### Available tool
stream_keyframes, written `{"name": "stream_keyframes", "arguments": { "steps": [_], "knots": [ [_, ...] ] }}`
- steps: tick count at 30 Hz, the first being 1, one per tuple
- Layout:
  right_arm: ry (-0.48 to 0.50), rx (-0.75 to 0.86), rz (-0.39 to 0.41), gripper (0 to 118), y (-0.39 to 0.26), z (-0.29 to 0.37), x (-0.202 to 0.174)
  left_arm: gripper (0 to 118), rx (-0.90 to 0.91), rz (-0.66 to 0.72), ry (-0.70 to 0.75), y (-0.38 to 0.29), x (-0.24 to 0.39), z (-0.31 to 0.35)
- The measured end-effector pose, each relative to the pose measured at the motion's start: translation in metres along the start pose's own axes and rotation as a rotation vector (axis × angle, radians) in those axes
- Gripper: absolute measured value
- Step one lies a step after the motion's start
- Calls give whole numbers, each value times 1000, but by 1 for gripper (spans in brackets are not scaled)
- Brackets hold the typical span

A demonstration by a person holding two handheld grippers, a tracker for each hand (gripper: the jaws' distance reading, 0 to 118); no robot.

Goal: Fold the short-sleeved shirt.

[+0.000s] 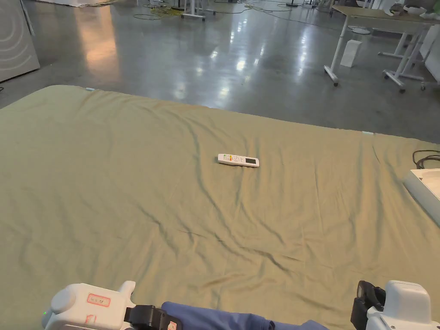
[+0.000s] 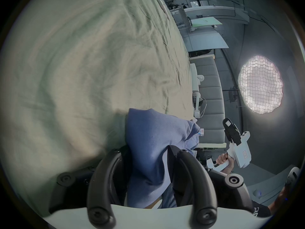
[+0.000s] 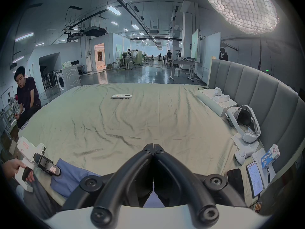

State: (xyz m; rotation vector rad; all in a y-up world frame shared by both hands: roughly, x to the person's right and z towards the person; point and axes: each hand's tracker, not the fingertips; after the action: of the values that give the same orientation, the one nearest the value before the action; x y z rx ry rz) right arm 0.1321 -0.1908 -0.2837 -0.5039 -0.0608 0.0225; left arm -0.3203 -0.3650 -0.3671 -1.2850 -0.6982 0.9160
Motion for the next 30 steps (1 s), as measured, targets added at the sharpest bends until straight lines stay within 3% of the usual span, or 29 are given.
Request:
{"name": "stream_keyframes", "arguments": {
  "steps": [6, 7, 8, 10, 12, 14, 24, 30],
  "knots": [
    [1, -3, -2, 0, 0, 0, -2, 43, 19, 2, 38, -2, 3, 0],
    [2, -4, -1, 0, 0, 0, -2, 33, 25, -14, 53, -3, 6, 0],
    [3, -4, 0, 0, 0, 0, -3, 10, 33, -36, 65, -5, 9, 0],
    [3, -5, 2, 0, 0, 1, -4, 10, 75, -26, 100, -12, 19, 1],
    [3, -4, 1, 0, -1, 1, -5, 10, 43, -19, 47, -16, 22, 0],
    [5, -6, 1, 0, -1, 1, -5, 10, 70, -53, 112, -21, 35, 5],
    [13, 3, -3, 0, 0, 1, -5, 10, 129, -58, 10, -16, 61, 52],
    [17, 21, -4, 0, 4, 1, -3, 10, 219, -46, 102, -16, 76, 114]
  ]
}}
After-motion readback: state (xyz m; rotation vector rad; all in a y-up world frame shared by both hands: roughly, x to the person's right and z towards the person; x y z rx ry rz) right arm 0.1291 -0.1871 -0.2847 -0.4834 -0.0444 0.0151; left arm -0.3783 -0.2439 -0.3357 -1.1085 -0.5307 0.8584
